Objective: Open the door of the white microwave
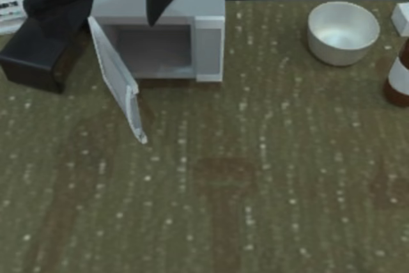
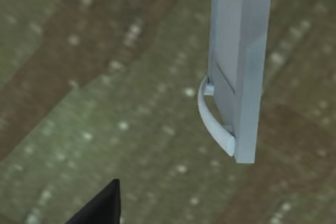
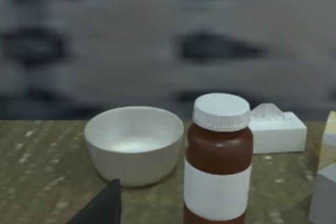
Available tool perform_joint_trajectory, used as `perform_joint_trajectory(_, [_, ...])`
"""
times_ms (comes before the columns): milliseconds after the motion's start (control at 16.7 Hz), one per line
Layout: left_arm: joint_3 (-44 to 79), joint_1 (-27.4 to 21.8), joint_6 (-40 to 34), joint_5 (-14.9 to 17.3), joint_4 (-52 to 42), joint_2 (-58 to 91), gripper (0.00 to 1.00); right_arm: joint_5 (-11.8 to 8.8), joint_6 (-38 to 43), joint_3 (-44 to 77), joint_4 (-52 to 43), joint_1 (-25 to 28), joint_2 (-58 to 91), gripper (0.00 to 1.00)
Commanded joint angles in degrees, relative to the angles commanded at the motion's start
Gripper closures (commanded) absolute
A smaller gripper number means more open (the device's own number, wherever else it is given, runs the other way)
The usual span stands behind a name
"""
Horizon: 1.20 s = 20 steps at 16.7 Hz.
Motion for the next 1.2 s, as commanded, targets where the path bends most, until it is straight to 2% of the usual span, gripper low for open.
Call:
perform_joint_trajectory(300, [-4.27,0.44,0.41,0.03,3.50,-0.93,0.00,0.00,0.00,0.00,0.00,0.00,0.00,0.00])
perform_joint_trajectory(900, [-32.09,1.40,1.32,0.02,25.97,-6.15,0.00,0.00,0.00,0.00,0.00,0.00,0.00,0.00])
perform_joint_trajectory(1200, [-33.33,1.44,1.36,0.02,27.13,-6.31,0.00,0.00,0.00,0.00,0.00,0.00,0.00,0.00])
